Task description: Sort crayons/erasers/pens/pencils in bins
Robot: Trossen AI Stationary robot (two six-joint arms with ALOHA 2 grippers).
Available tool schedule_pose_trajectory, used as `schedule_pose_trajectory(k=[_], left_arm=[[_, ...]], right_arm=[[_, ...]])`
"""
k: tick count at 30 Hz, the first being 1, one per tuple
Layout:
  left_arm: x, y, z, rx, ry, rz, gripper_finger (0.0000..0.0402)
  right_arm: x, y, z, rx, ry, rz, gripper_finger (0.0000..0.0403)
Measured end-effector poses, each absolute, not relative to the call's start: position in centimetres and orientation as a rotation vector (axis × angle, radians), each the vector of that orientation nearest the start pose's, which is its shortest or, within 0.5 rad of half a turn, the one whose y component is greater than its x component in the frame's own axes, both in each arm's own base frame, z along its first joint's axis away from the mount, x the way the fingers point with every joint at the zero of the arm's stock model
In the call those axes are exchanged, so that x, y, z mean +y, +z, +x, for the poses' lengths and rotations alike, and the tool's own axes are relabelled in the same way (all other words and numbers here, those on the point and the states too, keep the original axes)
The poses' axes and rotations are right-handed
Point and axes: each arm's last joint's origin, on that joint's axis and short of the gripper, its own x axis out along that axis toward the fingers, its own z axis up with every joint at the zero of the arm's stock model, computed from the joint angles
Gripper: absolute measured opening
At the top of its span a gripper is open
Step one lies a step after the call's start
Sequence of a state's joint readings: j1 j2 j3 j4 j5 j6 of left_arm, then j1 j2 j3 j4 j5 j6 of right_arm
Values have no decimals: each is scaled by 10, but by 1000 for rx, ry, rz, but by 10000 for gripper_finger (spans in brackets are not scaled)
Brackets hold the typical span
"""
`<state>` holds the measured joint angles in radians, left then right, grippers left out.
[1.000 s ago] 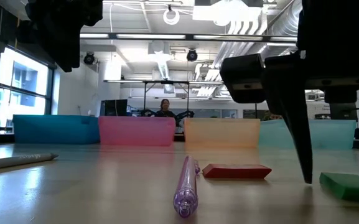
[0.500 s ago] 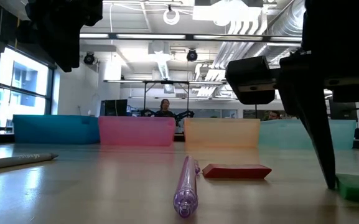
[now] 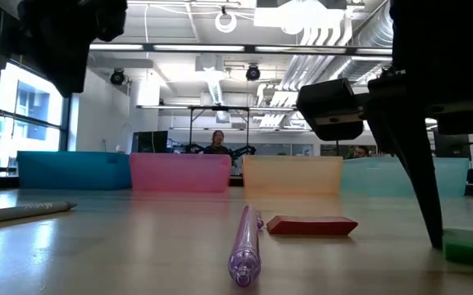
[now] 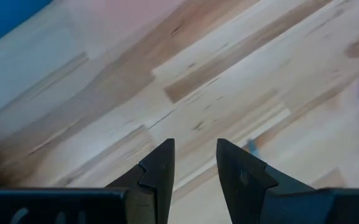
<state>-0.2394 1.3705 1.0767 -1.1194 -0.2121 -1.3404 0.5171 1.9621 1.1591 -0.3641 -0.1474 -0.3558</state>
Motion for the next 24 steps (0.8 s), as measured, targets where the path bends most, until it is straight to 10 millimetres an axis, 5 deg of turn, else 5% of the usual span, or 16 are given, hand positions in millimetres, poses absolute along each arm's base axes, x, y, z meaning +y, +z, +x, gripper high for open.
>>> schedule_pose_trajectory(k=[12, 24], left_arm=[[-55, 255, 223, 1210, 832, -832, 106], [-65, 256, 220, 1208, 811, -833, 106]], right_arm=[[183, 132, 319, 1076, 748, -493, 84], [144, 151, 326, 1124, 643, -446, 84]])
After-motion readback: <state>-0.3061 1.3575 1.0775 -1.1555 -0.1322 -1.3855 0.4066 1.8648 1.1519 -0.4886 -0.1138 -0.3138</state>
